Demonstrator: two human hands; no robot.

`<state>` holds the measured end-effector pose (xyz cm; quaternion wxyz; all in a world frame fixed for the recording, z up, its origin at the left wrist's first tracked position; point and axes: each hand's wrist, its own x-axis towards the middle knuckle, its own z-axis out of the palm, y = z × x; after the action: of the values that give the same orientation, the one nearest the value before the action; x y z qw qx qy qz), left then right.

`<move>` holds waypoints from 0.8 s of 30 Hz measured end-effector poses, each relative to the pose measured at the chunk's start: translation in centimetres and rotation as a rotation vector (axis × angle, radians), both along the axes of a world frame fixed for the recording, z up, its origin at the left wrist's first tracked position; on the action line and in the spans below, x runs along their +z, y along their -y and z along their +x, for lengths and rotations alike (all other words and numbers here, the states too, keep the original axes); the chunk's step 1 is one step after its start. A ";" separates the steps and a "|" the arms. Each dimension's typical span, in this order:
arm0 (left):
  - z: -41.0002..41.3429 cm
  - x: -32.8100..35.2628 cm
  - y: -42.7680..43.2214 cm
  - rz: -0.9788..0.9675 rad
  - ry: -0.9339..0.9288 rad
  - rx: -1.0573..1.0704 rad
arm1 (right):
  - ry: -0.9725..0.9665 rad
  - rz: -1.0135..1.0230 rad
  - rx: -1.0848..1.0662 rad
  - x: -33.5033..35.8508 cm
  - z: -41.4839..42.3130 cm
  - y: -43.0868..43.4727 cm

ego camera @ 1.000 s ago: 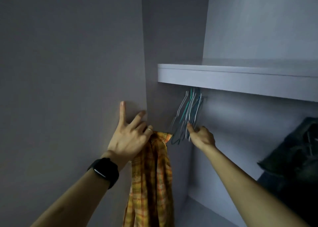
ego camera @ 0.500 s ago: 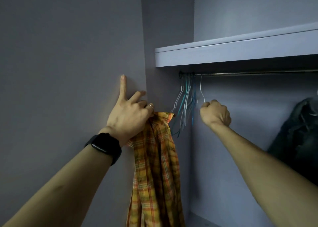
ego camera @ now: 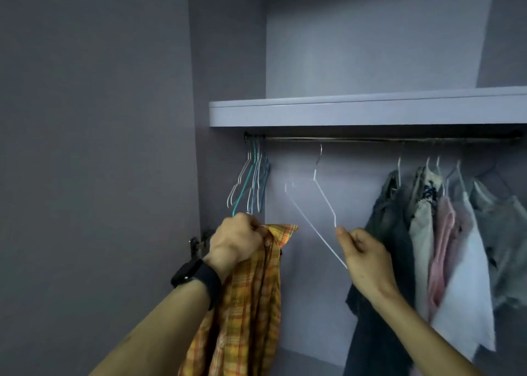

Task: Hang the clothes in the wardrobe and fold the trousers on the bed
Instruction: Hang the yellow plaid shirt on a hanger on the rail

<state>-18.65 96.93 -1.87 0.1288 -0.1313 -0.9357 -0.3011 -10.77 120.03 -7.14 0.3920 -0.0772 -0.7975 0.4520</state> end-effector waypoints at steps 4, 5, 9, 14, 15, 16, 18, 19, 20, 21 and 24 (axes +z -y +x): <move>1.9 -3.0 -3.2 0.168 0.245 -0.135 | 0.022 -0.169 0.155 -3.4 5.9 0.3; 2.6 -3.8 -3.7 0.215 0.304 -0.152 | 0.033 -0.182 0.188 -4.3 7.3 0.4; 5.7 -7.2 -4.7 0.332 0.478 -0.139 | 0.073 -0.205 0.282 -7.0 11.5 0.6; 7.8 -8.6 -4.1 0.520 0.630 -0.103 | 0.081 -0.271 0.438 -7.2 12.9 0.7; 8.2 -8.4 -4.2 0.564 0.634 -0.104 | 0.075 -0.294 0.465 -7.0 12.9 0.7; 8.6 -8.0 -4.5 0.612 0.633 -0.113 | 0.068 -0.318 0.486 -6.7 12.9 0.7; 9.4 -7.2 -5.3 0.738 0.635 -0.144 | 0.048 -0.328 0.486 -6.2 12.9 0.7; 9.7 -6.8 -5.6 0.809 0.646 -0.153 | 0.036 -0.314 0.452 -5.9 12.9 0.7; 10.1 -6.3 -5.8 0.872 0.655 -0.153 | 0.022 -0.297 0.407 -5.6 12.8 0.6; 10.4 -5.8 -5.9 0.926 0.658 -0.151 | 0.012 -0.282 0.363 -5.4 12.6 0.3; 10.7 -4.8 -5.6 1.019 0.638 -0.171 | 0.004 -0.236 0.275 -4.8 12.0 -0.4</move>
<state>-7.96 102.58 -6.70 -0.1361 -0.0312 -0.6524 -0.7449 1.25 120.47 -11.91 0.3132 -0.0137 -0.7428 0.5916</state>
